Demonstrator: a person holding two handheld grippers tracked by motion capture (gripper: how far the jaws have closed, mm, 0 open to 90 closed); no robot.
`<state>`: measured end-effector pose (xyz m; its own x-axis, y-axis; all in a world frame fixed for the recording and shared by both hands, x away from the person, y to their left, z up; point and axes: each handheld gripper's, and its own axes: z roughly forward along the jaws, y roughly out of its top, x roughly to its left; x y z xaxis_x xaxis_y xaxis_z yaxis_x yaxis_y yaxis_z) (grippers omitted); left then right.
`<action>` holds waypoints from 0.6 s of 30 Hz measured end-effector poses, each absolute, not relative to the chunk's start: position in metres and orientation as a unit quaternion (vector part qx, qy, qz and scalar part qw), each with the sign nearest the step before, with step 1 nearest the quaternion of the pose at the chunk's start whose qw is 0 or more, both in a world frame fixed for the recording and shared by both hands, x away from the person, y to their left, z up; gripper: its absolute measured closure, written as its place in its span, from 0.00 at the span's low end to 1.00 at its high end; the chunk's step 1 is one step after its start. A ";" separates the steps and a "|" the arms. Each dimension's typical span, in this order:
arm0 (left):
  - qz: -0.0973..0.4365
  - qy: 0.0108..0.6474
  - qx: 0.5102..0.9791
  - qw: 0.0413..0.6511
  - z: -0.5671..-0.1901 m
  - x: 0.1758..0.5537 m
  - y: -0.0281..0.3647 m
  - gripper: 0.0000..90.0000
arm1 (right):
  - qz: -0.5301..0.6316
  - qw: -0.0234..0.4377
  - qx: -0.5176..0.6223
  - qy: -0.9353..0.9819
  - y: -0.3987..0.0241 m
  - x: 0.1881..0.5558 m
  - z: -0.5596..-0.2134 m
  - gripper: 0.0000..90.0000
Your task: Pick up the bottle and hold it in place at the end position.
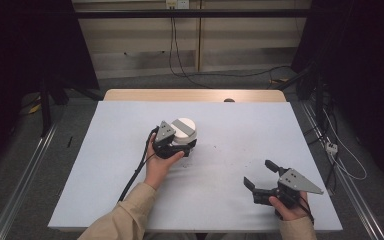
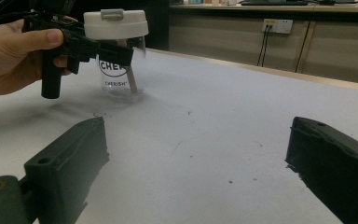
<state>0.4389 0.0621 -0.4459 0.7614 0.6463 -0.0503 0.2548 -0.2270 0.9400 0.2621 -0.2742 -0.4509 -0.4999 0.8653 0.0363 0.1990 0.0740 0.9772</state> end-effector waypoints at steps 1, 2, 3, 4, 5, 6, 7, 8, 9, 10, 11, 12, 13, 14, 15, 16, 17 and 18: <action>0.178 0.294 0.763 0.547 -0.446 0.439 0.061 0.21 | 0.552 0.302 0.399 0.668 -0.274 0.262 -0.451 0.05; 0.178 0.294 0.764 0.547 -0.446 0.440 0.060 0.21 | 0.551 0.302 0.399 0.668 -0.274 0.262 -0.451 0.05; 0.176 0.294 0.763 0.548 -0.446 0.440 0.059 0.21 | 0.551 0.302 0.399 0.668 -0.274 0.262 -0.451 0.05; 0.176 0.294 0.764 0.547 -0.446 0.440 0.059 0.21 | 0.551 0.302 0.399 0.668 -0.274 0.262 -0.451 0.05; 0.177 0.293 0.764 0.547 -0.446 0.441 0.058 0.21 | 0.551 0.302 0.399 0.668 -0.275 0.262 -0.451 0.05; 0.175 0.294 0.763 0.548 -0.446 0.441 0.056 0.21 | 0.551 0.302 0.400 0.667 -0.275 0.262 -0.451 0.05; 0.174 0.294 0.763 0.549 -0.446 0.441 0.055 0.21 | 0.551 0.302 0.400 0.667 -0.275 0.262 -0.451 0.05; 0.174 0.291 0.765 0.547 -0.446 0.442 0.055 0.21 | 0.552 0.302 0.401 0.666 -0.275 0.262 -0.451 0.05; 0.174 0.289 0.766 0.547 -0.446 0.442 0.054 0.21 | 0.552 0.302 0.401 0.666 -0.275 0.262 -0.451 0.05; 0.175 0.291 0.765 0.547 -0.447 0.443 0.053 0.21 | 0.552 0.302 0.401 0.666 -0.275 0.262 -0.451 0.05; 0.174 0.289 0.766 0.547 -0.447 0.443 0.053 0.21 | 0.552 0.301 0.401 0.666 -0.275 0.262 -0.451 0.05; 0.174 0.288 0.767 0.546 -0.447 0.443 0.052 0.21 | 0.552 0.301 0.401 0.666 -0.275 0.262 -0.451 0.05; 0.174 0.288 0.768 0.545 -0.447 0.443 0.052 0.21 | 0.552 0.301 0.401 0.666 -0.275 0.262 -0.452 0.05; 0.174 0.288 0.768 0.545 -0.448 0.443 0.052 0.21 | 0.552 0.301 0.400 0.667 -0.275 0.262 -0.452 0.05; 0.174 0.288 0.767 0.546 -0.448 0.443 0.052 0.21 | 0.552 0.301 0.401 0.667 -0.275 0.262 -0.452 0.05; 0.173 0.288 0.768 0.546 -0.448 0.444 0.051 0.21 | 0.552 0.300 0.401 0.667 -0.275 0.262 -0.452 0.05; 0.172 0.288 0.768 0.546 -0.449 0.444 0.051 0.21 | 0.552 0.300 0.401 0.667 -0.275 0.262 -0.452 0.05; 0.172 0.286 0.768 0.546 -0.449 0.444 0.051 0.21 | 0.552 0.300 0.401 0.666 -0.275 0.262 -0.452 0.05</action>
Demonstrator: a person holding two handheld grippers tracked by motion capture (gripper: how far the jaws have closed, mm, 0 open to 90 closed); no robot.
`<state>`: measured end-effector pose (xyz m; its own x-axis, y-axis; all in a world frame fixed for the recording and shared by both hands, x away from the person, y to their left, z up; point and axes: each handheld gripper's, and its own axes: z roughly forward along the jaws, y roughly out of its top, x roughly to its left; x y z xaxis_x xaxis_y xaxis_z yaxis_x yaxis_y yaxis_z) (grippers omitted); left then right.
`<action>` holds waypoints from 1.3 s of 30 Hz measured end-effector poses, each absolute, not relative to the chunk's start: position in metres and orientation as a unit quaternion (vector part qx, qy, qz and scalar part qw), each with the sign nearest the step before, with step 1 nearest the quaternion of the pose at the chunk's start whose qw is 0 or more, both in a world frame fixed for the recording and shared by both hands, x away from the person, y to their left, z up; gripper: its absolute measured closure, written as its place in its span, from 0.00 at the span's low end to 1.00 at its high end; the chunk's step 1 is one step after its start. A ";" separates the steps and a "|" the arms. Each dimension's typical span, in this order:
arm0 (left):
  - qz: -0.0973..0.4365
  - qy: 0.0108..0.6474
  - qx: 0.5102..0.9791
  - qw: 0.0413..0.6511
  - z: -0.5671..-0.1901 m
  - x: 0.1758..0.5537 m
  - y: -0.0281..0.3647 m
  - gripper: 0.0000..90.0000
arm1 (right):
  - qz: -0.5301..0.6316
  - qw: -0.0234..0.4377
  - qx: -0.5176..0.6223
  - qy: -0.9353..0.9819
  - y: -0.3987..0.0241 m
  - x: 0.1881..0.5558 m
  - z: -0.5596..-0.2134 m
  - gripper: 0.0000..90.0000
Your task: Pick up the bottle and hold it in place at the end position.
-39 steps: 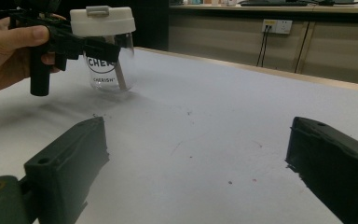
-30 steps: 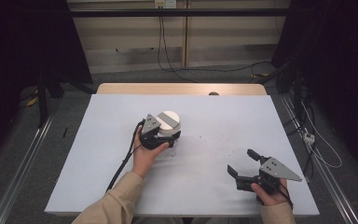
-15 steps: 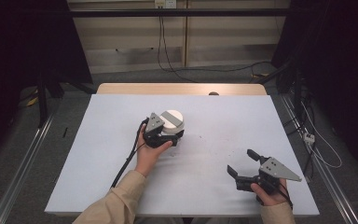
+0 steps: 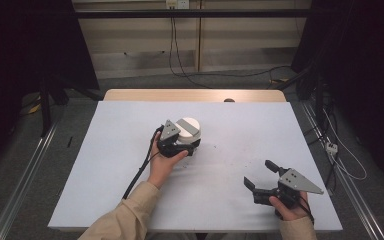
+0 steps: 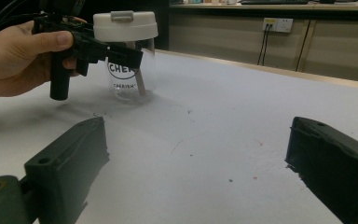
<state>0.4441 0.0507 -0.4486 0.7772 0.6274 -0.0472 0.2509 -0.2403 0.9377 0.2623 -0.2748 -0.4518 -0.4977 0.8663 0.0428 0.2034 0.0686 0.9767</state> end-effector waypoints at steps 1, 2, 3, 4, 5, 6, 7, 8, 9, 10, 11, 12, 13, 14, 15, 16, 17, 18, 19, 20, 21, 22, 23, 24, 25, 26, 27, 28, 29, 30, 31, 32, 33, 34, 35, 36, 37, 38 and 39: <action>0.172 0.284 0.769 0.547 -0.449 0.444 0.050 0.21 | 0.552 0.300 0.401 0.667 -0.275 0.262 -0.452 0.05; 0.173 0.284 0.768 0.547 -0.449 0.444 0.050 0.21 | 0.551 0.300 0.401 0.667 -0.275 0.262 -0.452 0.05; 0.173 0.284 0.769 0.546 -0.449 0.444 0.049 0.21 | 0.551 0.300 0.401 0.667 -0.275 0.262 -0.452 0.05; 0.173 0.280 0.771 0.544 -0.449 0.445 0.049 0.21 | 0.551 0.300 0.401 0.667 -0.275 0.263 -0.452 0.05; 0.172 0.282 0.770 0.547 -0.450 0.445 0.048 0.21 | 0.551 0.300 0.401 0.668 -0.274 0.263 -0.452 0.05; 0.172 0.280 0.770 0.547 -0.450 0.445 0.048 0.21 | 0.551 0.300 0.401 0.667 -0.274 0.263 -0.452 0.05; 0.172 0.280 0.770 0.546 -0.450 0.445 0.047 0.21 | 0.551 0.300 0.402 0.667 -0.274 0.263 -0.452 0.05; 0.171 0.279 0.772 0.546 -0.450 0.445 0.047 0.21 | 0.551 0.300 0.402 0.667 -0.274 0.263 -0.452 0.05; 0.173 0.277 0.772 0.545 -0.449 0.446 0.046 0.21 | 0.551 0.300 0.402 0.667 -0.275 0.263 -0.452 0.05; 0.172 0.276 0.771 0.547 -0.449 0.446 0.046 0.21 | 0.551 0.300 0.402 0.667 -0.275 0.263 -0.452 0.05; 0.171 0.278 0.770 0.548 -0.449 0.446 0.045 0.21 | 0.551 0.300 0.403 0.667 -0.275 0.263 -0.452 0.05; 0.171 0.278 0.770 0.548 -0.449 0.446 0.044 0.21 | 0.552 0.300 0.403 0.666 -0.275 0.263 -0.452 0.05; 0.170 0.276 0.771 0.549 -0.449 0.446 0.044 0.21 | 0.551 0.300 0.403 0.666 -0.275 0.263 -0.452 0.05; 0.170 0.273 0.772 0.548 -0.449 0.446 0.043 0.21 | 0.551 0.300 0.403 0.666 -0.275 0.263 -0.452 0.05; 0.170 0.273 0.772 0.549 -0.449 0.446 0.042 0.21 | 0.552 0.300 0.403 0.666 -0.275 0.263 -0.452 0.05; 0.171 0.272 0.772 0.549 -0.449 0.446 0.041 0.21 | 0.552 0.300 0.403 0.666 -0.275 0.263 -0.452 0.05; 0.172 0.271 0.773 0.547 -0.450 0.446 0.041 0.21 | 0.552 0.301 0.402 0.666 -0.275 0.263 -0.452 0.05; 0.170 0.271 0.772 0.548 -0.450 0.446 0.040 0.21 | 0.552 0.301 0.402 0.666 -0.275 0.263 -0.452 0.05; 0.172 0.270 0.774 0.547 -0.450 0.446 0.039 0.21 | 0.552 0.301 0.402 0.666 -0.275 0.263 -0.452 0.05; 0.172 0.270 0.774 0.546 -0.450 0.446 0.039 0.21 | 0.552 0.300 0.403 0.666 -0.275 0.262 -0.452 0.05; 0.172 0.269 0.774 0.546 -0.450 0.447 0.039 0.21 | 0.552 0.300 0.402 0.666 -0.275 0.262 -0.452 0.05; 0.173 0.268 0.775 0.545 -0.450 0.447 0.038 0.21 | 0.552 0.300 0.402 0.666 -0.275 0.262 -0.452 0.05; 0.172 0.269 0.774 0.547 -0.450 0.447 0.038 0.21 | 0.552 0.300 0.402 0.666 -0.275 0.262 -0.452 0.05; 0.172 0.269 0.774 0.547 -0.450 0.447 0.037 0.21 | 0.552 0.300 0.402 0.666 -0.275 0.262 -0.452 0.05; 0.173 0.267 0.775 0.546 -0.451 0.448 0.037 0.21 | 0.552 0.299 0.402 0.666 -0.275 0.262 -0.452 0.05; 0.172 0.266 0.775 0.546 -0.451 0.448 0.036 0.21 | 0.553 0.299 0.402 0.666 -0.275 0.263 -0.452 0.05; 0.172 0.267 0.775 0.546 -0.451 0.448 0.036 0.21 | 0.552 0.299 0.402 0.666 -0.275 0.262 -0.452 0.05; 0.173 0.266 0.776 0.545 -0.451 0.448 0.036 0.21 | 0.552 0.300 0.402 0.666 -0.275 0.262 -0.452 0.05; 0.172 0.266 0.776 0.545 -0.452 0.448 0.036 0.21 | 0.552 0.300 0.402 0.666 -0.276 0.262 -0.452 0.05; 0.173 0.267 0.776 0.545 -0.452 0.449 0.035 0.21 | 0.552 0.301 0.401 0.666 -0.276 0.262 -0.452 0.05; 0.172 0.267 0.776 0.545 -0.452 0.449 0.035 0.21 | 0.552 0.300 0.402 0.666 -0.276 0.262 -0.452 0.05; 0.171 0.268 0.776 0.546 -0.452 0.449 0.034 0.21 | 0.552 0.300 0.402 0.666 -0.276 0.262 -0.452 0.05; 0.173 0.266 0.777 0.544 -0.453 0.449 0.034 0.21 | 0.552 0.300 0.402 0.666 -0.276 0.262 -0.452 0.05; 0.171 0.267 0.776 0.545 -0.453 0.449 0.034 0.21 | 0.552 0.300 0.402 0.666 -0.276 0.262 -0.452 0.05; 0.172 0.265 0.777 0.544 -0.453 0.450 0.033 0.21 | 0.552 0.300 0.402 0.666 -0.276 0.262 -0.453 0.05; 0.172 0.267 0.776 0.545 -0.453 0.450 0.033 0.21 | 0.552 0.300 0.402 0.666 -0.276 0.262 -0.453 0.05; 0.174 0.265 0.777 0.544 -0.453 0.450 0.033 0.21 | 0.552 0.300 0.402 0.666 -0.276 0.262 -0.453 0.05; 0.175 0.265 0.776 0.544 -0.453 0.450 0.032 0.21 | 0.552 0.299 0.402 0.666 -0.276 0.262 -0.453 0.05; 0.175 0.264 0.777 0.544 -0.453 0.450 0.032 0.21 | 0.553 0.299 0.402 0.666 -0.276 0.262 -0.453 0.05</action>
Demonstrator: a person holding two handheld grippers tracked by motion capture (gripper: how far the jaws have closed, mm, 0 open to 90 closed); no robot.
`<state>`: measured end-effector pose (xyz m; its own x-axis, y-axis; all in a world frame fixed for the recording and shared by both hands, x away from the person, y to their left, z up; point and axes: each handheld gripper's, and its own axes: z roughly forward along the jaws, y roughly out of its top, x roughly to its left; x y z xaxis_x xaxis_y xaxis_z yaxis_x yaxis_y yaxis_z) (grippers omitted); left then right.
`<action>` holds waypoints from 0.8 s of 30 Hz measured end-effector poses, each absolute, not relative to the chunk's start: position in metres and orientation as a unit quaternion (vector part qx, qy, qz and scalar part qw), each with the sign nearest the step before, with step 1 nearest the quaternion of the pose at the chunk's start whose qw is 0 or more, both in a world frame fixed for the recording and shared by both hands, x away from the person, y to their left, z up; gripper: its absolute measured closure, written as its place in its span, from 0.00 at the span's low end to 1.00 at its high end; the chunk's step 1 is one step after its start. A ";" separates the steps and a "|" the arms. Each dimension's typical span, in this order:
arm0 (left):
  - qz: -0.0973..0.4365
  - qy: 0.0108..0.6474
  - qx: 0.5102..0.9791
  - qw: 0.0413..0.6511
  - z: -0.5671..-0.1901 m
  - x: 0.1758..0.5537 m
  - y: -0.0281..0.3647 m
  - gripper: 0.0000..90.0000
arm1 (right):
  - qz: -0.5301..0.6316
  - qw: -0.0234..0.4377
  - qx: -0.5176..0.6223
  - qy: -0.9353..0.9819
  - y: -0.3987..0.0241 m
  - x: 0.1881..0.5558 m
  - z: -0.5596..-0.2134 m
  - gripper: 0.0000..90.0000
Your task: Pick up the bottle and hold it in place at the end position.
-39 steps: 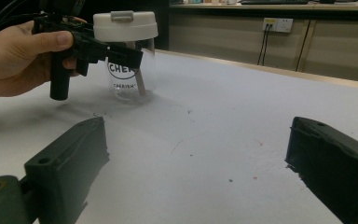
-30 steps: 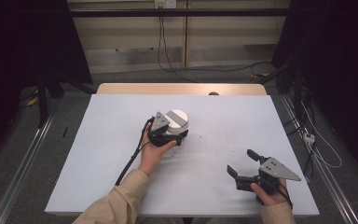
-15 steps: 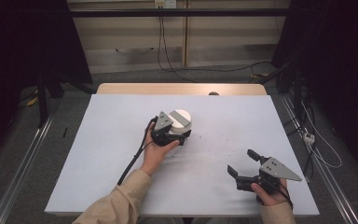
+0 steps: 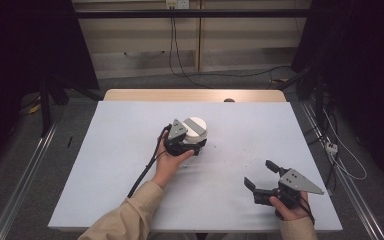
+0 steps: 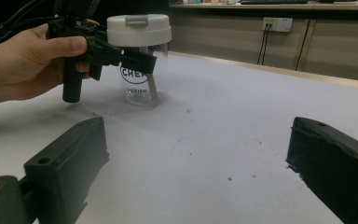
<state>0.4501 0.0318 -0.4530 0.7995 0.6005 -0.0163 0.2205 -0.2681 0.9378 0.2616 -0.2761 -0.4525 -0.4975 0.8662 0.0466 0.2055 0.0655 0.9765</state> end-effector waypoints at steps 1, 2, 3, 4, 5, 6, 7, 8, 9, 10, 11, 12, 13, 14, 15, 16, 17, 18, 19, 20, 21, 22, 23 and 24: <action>0.175 0.263 0.778 0.543 -0.453 0.450 0.032 0.21 | 0.553 0.299 0.403 0.665 -0.276 0.262 -0.453 0.05; 0.175 0.264 0.777 0.544 -0.454 0.450 0.031 0.21 | 0.553 0.299 0.403 0.665 -0.276 0.262 -0.453 0.05; 0.175 0.261 0.778 0.543 -0.454 0.450 0.031 0.21 | 0.553 0.299 0.403 0.665 -0.276 0.262 -0.453 0.05; 0.177 0.260 0.779 0.542 -0.454 0.450 0.030 0.21 | 0.552 0.299 0.403 0.666 -0.276 0.262 -0.453 0.05; 0.178 0.261 0.780 0.540 -0.454 0.450 0.030 0.21 | 0.552 0.299 0.403 0.666 -0.276 0.262 -0.453 0.05; 0.175 0.261 0.780 0.541 -0.455 0.450 0.029 0.21 | 0.552 0.298 0.403 0.666 -0.276 0.262 -0.453 0.05; 0.175 0.261 0.780 0.542 -0.455 0.450 0.029 0.21 | 0.552 0.298 0.403 0.666 -0.276 0.262 -0.453 0.05; 0.175 0.261 0.780 0.542 -0.455 0.450 0.029 0.21 | 0.552 0.298 0.403 0.666 -0.276 0.262 -0.453 0.05; 0.175 0.261 0.779 0.542 -0.455 0.450 0.029 0.21 | 0.551 0.298 0.402 0.667 -0.276 0.262 -0.453 0.05; 0.175 0.261 0.779 0.543 -0.455 0.450 0.029 0.21 | 0.551 0.298 0.401 0.668 -0.276 0.262 -0.453 0.05; 0.175 0.261 0.779 0.543 -0.456 0.450 0.029 0.21 | 0.552 0.299 0.400 0.668 -0.276 0.262 -0.453 0.05; 0.174 0.261 0.779 0.544 -0.456 0.450 0.029 0.21 | 0.551 0.298 0.400 0.669 -0.275 0.262 -0.453 0.05; 0.175 0.260 0.778 0.544 -0.456 0.451 0.029 0.21 | 0.551 0.298 0.400 0.669 -0.275 0.262 -0.453 0.05; 0.176 0.258 0.779 0.544 -0.456 0.451 0.029 0.21 | 0.551 0.298 0.400 0.669 -0.275 0.262 -0.453 0.05; 0.177 0.255 0.779 0.545 -0.457 0.451 0.029 0.21 | 0.549 0.297 0.400 0.671 -0.275 0.262 -0.453 0.05; 0.177 0.253 0.779 0.546 -0.457 0.451 0.029 0.21 | 0.548 0.295 0.400 0.673 -0.275 0.263 -0.453 0.05; 0.175 0.254 0.777 0.548 -0.458 0.451 0.030 0.21 | 0.547 0.294 0.400 0.674 -0.274 0.263 -0.454 0.05; 0.175 0.253 0.777 0.549 -0.458 0.451 0.030 0.21 | 0.547 0.294 0.401 0.674 -0.273 0.263 -0.454 0.05; 0.175 0.250 0.777 0.550 -0.459 0.451 0.030 0.21 | 0.546 0.294 0.400 0.675 -0.273 0.264 -0.454 0.05; 0.175 0.250 0.777 0.551 -0.459 0.451 0.031 0.21 | 0.545 0.293 0.400 0.676 -0.272 0.265 -0.453 0.05; 0.178 0.248 0.777 0.551 -0.459 0.451 0.031 0.21 | 0.544 0.293 0.398 0.678 -0.271 0.265 -0.453 0.05; 0.177 0.248 0.776 0.552 -0.460 0.450 0.030 0.21 | 0.542 0.292 0.398 0.680 -0.269 0.266 -0.453 0.05; 0.177 0.247 0.776 0.553 -0.460 0.450 0.030 0.21 | 0.542 0.290 0.397 0.681 -0.268 0.267 -0.453 0.05; 0.175 0.250 0.774 0.554 -0.460 0.451 0.031 0.21 | 0.541 0.288 0.397 0.683 -0.267 0.269 -0.454 0.05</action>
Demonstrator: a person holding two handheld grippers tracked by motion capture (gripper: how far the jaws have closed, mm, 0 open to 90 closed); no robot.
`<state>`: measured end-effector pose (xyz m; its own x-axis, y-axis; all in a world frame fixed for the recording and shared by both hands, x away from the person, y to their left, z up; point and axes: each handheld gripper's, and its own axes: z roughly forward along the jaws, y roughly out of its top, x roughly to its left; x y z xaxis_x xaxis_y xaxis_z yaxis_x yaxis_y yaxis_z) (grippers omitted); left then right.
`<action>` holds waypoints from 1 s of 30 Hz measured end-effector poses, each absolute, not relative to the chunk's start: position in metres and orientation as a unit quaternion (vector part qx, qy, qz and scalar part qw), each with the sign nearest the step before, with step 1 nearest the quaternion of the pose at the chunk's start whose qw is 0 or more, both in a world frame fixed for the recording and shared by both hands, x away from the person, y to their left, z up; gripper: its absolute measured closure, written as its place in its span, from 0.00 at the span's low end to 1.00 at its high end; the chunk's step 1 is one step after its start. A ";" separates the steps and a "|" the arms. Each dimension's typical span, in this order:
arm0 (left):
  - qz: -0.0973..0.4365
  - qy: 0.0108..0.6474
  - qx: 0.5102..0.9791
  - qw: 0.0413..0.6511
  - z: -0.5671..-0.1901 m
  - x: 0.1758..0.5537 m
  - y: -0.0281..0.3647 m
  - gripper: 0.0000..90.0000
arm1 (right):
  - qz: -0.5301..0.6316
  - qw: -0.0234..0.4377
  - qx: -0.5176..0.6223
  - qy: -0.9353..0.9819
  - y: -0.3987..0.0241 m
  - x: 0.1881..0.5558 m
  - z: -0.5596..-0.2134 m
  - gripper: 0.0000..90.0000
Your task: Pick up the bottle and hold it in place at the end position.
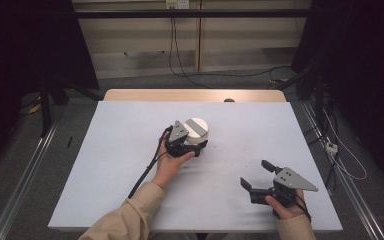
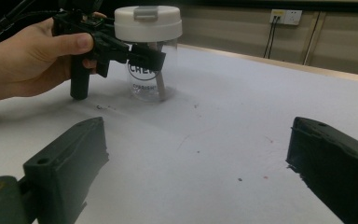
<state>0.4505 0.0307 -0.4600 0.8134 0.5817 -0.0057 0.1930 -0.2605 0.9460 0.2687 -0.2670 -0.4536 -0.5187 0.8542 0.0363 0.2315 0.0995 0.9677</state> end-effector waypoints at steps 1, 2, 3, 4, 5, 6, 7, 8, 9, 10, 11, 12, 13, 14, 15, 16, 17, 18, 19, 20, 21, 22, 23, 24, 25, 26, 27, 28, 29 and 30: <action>0.171 0.250 0.774 0.555 -0.460 0.451 0.031 0.21 | 0.539 0.286 0.397 0.686 -0.266 0.270 -0.454 0.05; 0.171 0.248 0.775 0.555 -0.460 0.451 0.031 0.21 | 0.537 0.283 0.399 0.687 -0.265 0.272 -0.454 0.04; 0.172 0.247 0.776 0.555 -0.460 0.451 0.031 0.21 | 0.537 0.281 0.400 0.688 -0.264 0.274 -0.454 0.04; 0.173 0.246 0.776 0.555 -0.460 0.451 0.031 0.21 | 0.534 0.280 0.400 0.690 -0.263 0.276 -0.454 0.04; 0.175 0.249 0.775 0.554 -0.460 0.451 0.031 0.21 | 0.533 0.277 0.399 0.693 -0.261 0.278 -0.454 0.04; 0.175 0.249 0.775 0.554 -0.460 0.451 0.031 0.21 | 0.533 0.271 0.400 0.695 -0.260 0.281 -0.455 0.04; 0.175 0.250 0.775 0.554 -0.460 0.451 0.031 0.21 | 0.533 0.262 0.398 0.699 -0.258 0.283 -0.455 0.05; 0.174 0.250 0.775 0.554 -0.460 0.451 0.031 0.21 | 0.530 0.257 0.395 0.705 -0.256 0.285 -0.455 0.05; 0.174 0.250 0.775 0.554 -0.460 0.451 0.031 0.21 | 0.526 0.254 0.394 0.710 -0.254 0.287 -0.456 0.05; 0.174 0.250 0.775 0.553 -0.460 0.451 0.031 0.21 | 0.525 0.253 0.394 0.710 -0.252 0.288 -0.456 0.05; 0.174 0.250 0.775 0.553 -0.460 0.451 0.031 0.21 | 0.526 0.252 0.395 0.710 -0.251 0.290 -0.455 0.05; 0.174 0.251 0.775 0.553 -0.460 0.451 0.031 0.21 | 0.527 0.253 0.395 0.708 -0.250 0.292 -0.454 0.05; 0.174 0.251 0.775 0.553 -0.460 0.450 0.031 0.21 | 0.527 0.257 0.396 0.707 -0.249 0.294 -0.453 0.06; 0.174 0.251 0.775 0.553 -0.460 0.450 0.031 0.21 | 0.526 0.259 0.398 0.706 -0.247 0.296 -0.451 0.06; 0.174 0.252 0.775 0.553 -0.460 0.450 0.031 0.21 | 0.527 0.260 0.399 0.704 -0.246 0.298 -0.450 0.06; 0.175 0.251 0.776 0.551 -0.460 0.450 0.031 0.21 | 0.529 0.259 0.401 0.701 -0.244 0.301 -0.448 0.06; 0.173 0.252 0.776 0.552 -0.460 0.450 0.031 0.21 | 0.530 0.260 0.403 0.699 -0.243 0.303 -0.447 0.06; 0.173 0.252 0.776 0.552 -0.460 0.450 0.031 0.21 | 0.530 0.260 0.403 0.699 -0.241 0.305 -0.445 0.07; 0.172 0.252 0.776 0.552 -0.461 0.450 0.031 0.21 | 0.531 0.259 0.401 0.700 -0.240 0.307 -0.444 0.08; 0.172 0.252 0.776 0.552 -0.461 0.450 0.031 0.21 | 0.531 0.259 0.401 0.700 -0.239 0.308 -0.442 0.09; 0.172 0.252 0.776 0.552 -0.461 0.450 0.031 0.21 | 0.533 0.262 0.400 0.698 -0.238 0.309 -0.440 0.10; 0.172 0.252 0.776 0.552 -0.461 0.450 0.031 0.21 | 0.534 0.262 0.401 0.697 -0.236 0.310 -0.439 0.10; 0.172 0.253 0.776 0.552 -0.461 0.450 0.031 0.21 | 0.535 0.262 0.401 0.696 -0.235 0.311 -0.437 0.11; 0.173 0.252 0.776 0.551 -0.460 0.450 0.031 0.21 | 0.536 0.262 0.399 0.696 -0.234 0.312 -0.436 0.11; 0.171 0.253 0.776 0.552 -0.461 0.450 0.031 0.21 | 0.535 0.264 0.398 0.697 -0.232 0.314 -0.435 0.11; 0.170 0.254 0.776 0.551 -0.460 0.450 0.031 0.21 | 0.533 0.264 0.397 0.699 -0.230 0.315 -0.434 0.11; 0.170 0.254 0.777 0.551 -0.460 0.450 0.031 0.21 | 0.530 0.265 0.397 0.701 -0.227 0.317 -0.433 0.11; 0.170 0.254 0.777 0.551 -0.460 0.450 0.031 0.21 | 0.526 0.267 0.396 0.703 -0.225 0.319 -0.432 0.11; 0.170 0.254 0.776 0.551 -0.460 0.450 0.031 0.21 | 0.523 0.271 0.396 0.704 -0.223 0.320 -0.431 0.12; 0.171 0.254 0.777 0.551 -0.460 0.450 0.031 0.21 | 0.525 0.273 0.395 0.703 -0.220 0.322 -0.429 0.13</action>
<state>0.4500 0.0311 -0.4604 0.8124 0.5829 -0.0147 0.2068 -0.2645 0.9420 0.3219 -0.2202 -0.4292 -0.5392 0.8416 0.0314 0.2683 0.1363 0.9537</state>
